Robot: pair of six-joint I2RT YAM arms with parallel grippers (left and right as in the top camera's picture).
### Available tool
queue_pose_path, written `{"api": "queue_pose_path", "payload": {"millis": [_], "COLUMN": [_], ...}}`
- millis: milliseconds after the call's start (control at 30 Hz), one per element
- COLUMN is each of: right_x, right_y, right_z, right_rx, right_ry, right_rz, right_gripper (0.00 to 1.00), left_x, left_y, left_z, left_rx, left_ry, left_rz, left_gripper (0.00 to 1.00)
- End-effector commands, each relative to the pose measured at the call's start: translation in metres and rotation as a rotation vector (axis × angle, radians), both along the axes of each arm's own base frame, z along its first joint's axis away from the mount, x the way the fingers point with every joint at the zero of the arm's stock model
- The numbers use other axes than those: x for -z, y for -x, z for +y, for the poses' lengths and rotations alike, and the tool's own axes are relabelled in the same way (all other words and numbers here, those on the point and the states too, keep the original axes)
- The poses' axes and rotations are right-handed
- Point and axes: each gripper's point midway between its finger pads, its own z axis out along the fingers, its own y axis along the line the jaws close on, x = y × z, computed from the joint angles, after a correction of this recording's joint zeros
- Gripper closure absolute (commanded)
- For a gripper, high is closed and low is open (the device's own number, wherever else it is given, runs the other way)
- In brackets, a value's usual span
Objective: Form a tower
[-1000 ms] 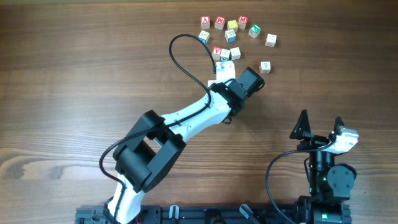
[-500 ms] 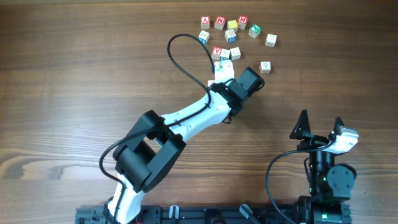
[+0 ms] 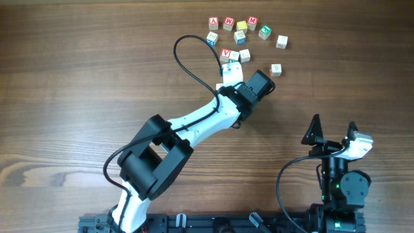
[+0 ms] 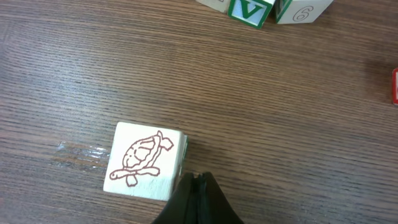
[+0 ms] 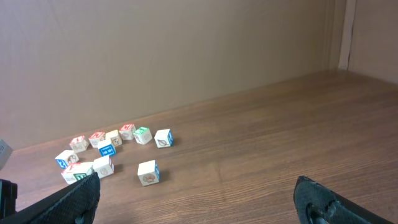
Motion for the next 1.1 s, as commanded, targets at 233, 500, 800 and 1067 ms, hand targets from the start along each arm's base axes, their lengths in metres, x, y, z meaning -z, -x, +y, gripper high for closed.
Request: {"api": "queue_pose_path", "payload": {"millis": [233, 500, 800, 1067], "right_x": [-0.0013, -0.0013, -0.0013, -0.0013], "right_y": [0.0001, 0.0001, 0.0001, 0.0001], "right_z": [0.0006, 0.0006, 0.0006, 0.0006], "right_rx": [-0.005, -0.005, -0.005, -0.005], "right_ry": [-0.007, -0.006, -0.007, -0.006], "right_rz": [-0.007, -0.007, -0.007, -0.007], "right_gripper": [0.0, 0.0, 0.0, 0.0], "left_x": [0.0009, 0.0008, 0.0001, 0.001], "left_y": [-0.0031, -0.0032, -0.0042, -0.0029], "left_z": [0.0062, 0.006, 0.0049, 0.0063], "left_rx": [-0.048, -0.048, -0.049, -0.049], "left_ry": [-0.013, -0.012, -0.007, -0.014], "left_rz": [-0.018, -0.019, -0.023, -0.017], "left_gripper": [0.96, 0.96, 0.96, 0.96]}}
